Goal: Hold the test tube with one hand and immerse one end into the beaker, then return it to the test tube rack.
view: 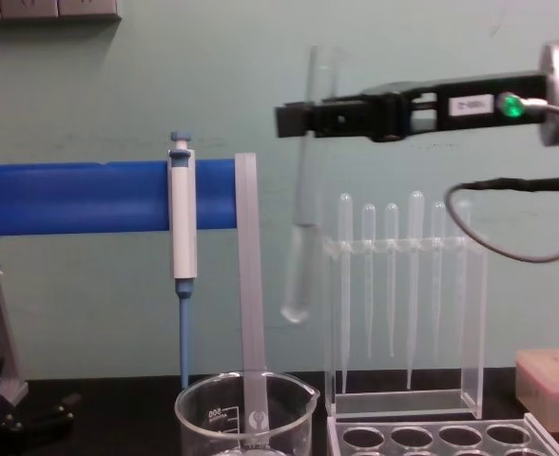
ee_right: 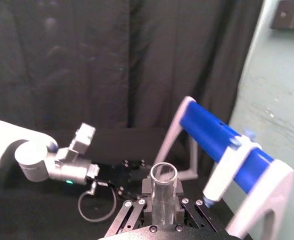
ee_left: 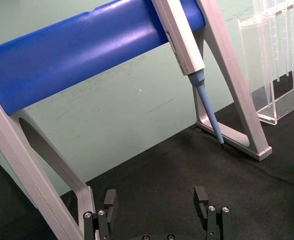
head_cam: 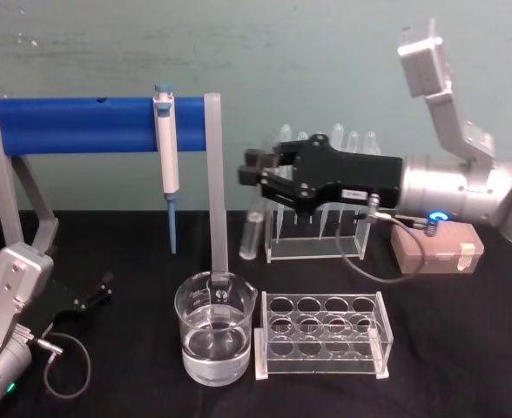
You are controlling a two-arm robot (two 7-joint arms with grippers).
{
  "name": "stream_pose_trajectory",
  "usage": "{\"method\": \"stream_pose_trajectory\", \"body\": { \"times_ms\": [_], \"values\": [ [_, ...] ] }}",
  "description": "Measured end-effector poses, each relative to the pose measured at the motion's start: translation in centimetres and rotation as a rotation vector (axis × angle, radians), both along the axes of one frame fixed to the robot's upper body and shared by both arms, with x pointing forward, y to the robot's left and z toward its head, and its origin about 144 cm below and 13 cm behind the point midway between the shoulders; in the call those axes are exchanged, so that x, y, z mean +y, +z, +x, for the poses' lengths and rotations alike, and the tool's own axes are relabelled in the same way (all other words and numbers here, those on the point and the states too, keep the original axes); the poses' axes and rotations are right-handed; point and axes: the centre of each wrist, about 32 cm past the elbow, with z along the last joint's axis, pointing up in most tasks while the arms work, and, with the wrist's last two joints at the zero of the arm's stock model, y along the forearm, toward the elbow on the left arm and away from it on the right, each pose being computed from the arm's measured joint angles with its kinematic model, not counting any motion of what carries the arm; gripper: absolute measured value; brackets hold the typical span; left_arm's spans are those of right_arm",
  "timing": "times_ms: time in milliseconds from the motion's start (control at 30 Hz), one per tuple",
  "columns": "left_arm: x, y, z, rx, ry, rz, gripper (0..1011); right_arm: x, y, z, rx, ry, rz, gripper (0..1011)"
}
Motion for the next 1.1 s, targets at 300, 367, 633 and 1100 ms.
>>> {"method": "stream_pose_trajectory", "body": {
  "times_ms": [300,367,633,1100],
  "values": [
    [0.0,0.0,0.0,0.000,0.000,0.000,1000,2.7,-0.6,1.1,0.010,0.072,-0.019,225],
    [0.0,0.0,0.0,0.000,0.000,0.000,1000,2.9,-1.1,1.2,0.012,0.076,-0.029,225],
    [0.0,0.0,0.0,0.000,0.000,0.000,1000,3.4,-3.4,0.9,0.002,0.096,-0.049,225],
    [0.0,0.0,0.0,0.000,0.000,0.000,1000,4.1,-7.2,0.8,0.005,0.099,-0.068,225]
  ]
}}
